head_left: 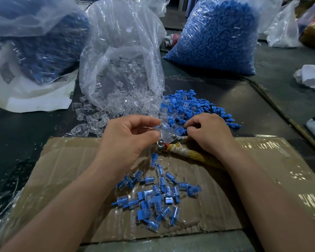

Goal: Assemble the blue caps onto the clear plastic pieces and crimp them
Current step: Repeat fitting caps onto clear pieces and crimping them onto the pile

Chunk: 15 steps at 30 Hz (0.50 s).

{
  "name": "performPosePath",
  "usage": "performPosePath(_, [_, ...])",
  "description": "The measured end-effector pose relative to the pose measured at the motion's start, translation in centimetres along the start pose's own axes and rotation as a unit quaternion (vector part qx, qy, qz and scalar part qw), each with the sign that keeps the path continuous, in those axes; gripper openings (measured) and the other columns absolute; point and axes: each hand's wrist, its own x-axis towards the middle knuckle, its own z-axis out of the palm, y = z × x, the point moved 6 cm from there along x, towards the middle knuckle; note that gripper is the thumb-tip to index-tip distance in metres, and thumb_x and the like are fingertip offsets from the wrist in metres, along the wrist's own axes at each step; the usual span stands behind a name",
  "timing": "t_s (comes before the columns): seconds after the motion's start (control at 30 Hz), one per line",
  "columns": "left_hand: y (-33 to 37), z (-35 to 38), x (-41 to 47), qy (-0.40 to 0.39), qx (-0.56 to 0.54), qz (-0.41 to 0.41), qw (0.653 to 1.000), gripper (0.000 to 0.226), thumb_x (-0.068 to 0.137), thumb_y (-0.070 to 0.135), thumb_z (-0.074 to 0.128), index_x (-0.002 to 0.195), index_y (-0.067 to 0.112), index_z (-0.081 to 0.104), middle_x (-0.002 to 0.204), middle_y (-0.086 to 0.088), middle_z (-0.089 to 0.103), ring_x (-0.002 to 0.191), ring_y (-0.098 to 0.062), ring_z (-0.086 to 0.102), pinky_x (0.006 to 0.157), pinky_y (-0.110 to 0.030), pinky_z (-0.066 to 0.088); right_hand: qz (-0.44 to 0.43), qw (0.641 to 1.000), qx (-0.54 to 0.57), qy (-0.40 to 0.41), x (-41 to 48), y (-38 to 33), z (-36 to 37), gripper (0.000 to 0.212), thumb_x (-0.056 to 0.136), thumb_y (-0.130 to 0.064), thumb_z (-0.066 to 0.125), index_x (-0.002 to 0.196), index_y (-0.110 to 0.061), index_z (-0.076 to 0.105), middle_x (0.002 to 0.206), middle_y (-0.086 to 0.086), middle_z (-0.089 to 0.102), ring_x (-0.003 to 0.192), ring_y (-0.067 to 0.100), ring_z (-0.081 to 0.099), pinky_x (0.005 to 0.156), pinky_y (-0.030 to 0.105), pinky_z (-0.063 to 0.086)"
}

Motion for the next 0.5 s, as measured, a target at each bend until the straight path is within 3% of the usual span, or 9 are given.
performPosePath(0.17, [-0.1,0.1,0.0,-0.015,0.005,-0.005,1.0,0.028,0.069,-0.002,0.07,0.077,0.024,0.068,0.078,0.007,0.07,0.07,-0.002,0.066,0.057,-0.008,0.048,0.004,0.999,0.038,-0.005,0.0,-0.1,0.0,0.019,0.085,-0.018,0.054,0.092,-0.029,0.068,0.103,-0.008,0.064,0.104,0.016,0.052,0.095,0.041,0.041])
performPosePath(0.33, [-0.2,0.1,0.0,-0.015,-0.001,-0.005,1.0,0.027,0.068,-0.001,0.07,0.079,0.024,0.067,0.079,0.008,0.069,0.072,-0.001,0.066,0.057,-0.007,0.047,-0.018,0.998,0.064,0.022,-0.1,0.1,0.0,0.019,0.091,-0.015,0.052,0.103,-0.022,0.064,0.101,-0.007,0.057,0.094,0.009,0.051,0.085,0.027,0.041])
performPosePath(0.5, [-0.1,-0.1,0.1,-0.007,-0.006,-0.005,1.0,0.027,0.069,0.001,0.069,0.085,0.022,0.067,0.079,0.011,0.069,0.069,0.005,0.064,0.056,-0.004,0.045,-0.014,0.983,0.163,0.082,-0.5,0.1,-1.2,0.017,0.091,-0.011,0.054,0.1,-0.022,0.063,0.099,-0.008,0.056,0.088,0.003,0.051,0.076,0.013,0.038])
